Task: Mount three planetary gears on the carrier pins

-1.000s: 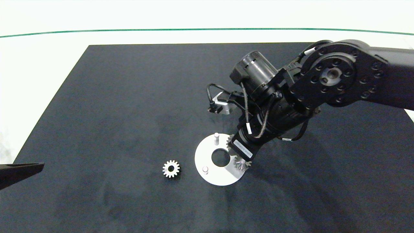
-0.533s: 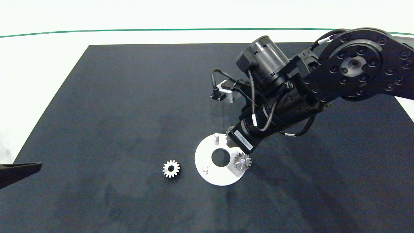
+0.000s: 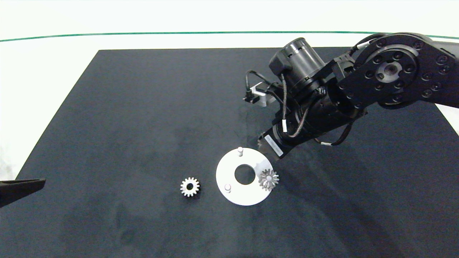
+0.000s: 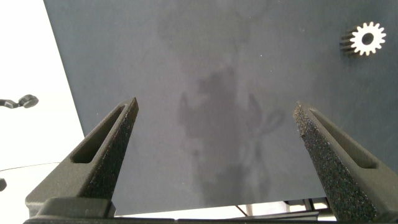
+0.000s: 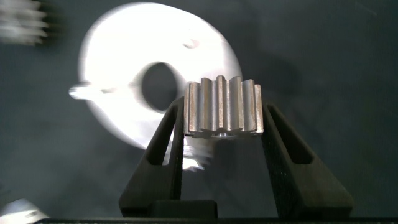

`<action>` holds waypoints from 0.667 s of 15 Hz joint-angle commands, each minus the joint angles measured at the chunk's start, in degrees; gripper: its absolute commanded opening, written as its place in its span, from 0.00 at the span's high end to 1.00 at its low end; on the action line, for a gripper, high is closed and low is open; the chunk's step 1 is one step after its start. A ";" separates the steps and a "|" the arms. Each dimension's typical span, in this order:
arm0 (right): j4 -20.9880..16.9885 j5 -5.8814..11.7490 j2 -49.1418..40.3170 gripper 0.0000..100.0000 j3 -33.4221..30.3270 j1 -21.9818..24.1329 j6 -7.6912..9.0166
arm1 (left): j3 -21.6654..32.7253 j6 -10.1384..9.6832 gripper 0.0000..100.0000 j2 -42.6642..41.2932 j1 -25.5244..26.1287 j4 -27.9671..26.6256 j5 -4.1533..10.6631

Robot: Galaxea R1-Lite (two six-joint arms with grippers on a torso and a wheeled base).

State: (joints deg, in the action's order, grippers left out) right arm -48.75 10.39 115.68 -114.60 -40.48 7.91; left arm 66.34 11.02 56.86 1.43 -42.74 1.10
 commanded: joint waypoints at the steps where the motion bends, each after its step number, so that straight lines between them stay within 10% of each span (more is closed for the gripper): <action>1: -2.75 1.57 0.08 0.78 0.01 5.77 0.17 | -0.16 0.05 0.00 0.01 0.16 -0.33 0.05; 10: -3.63 0.86 2.89 0.78 0.01 11.04 -0.27 | -0.34 0.05 0.00 0.10 0.33 -0.33 0.05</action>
State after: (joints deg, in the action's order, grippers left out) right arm -52.11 11.13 117.94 -114.60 -29.62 7.59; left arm 65.99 11.00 56.86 1.73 -42.83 1.10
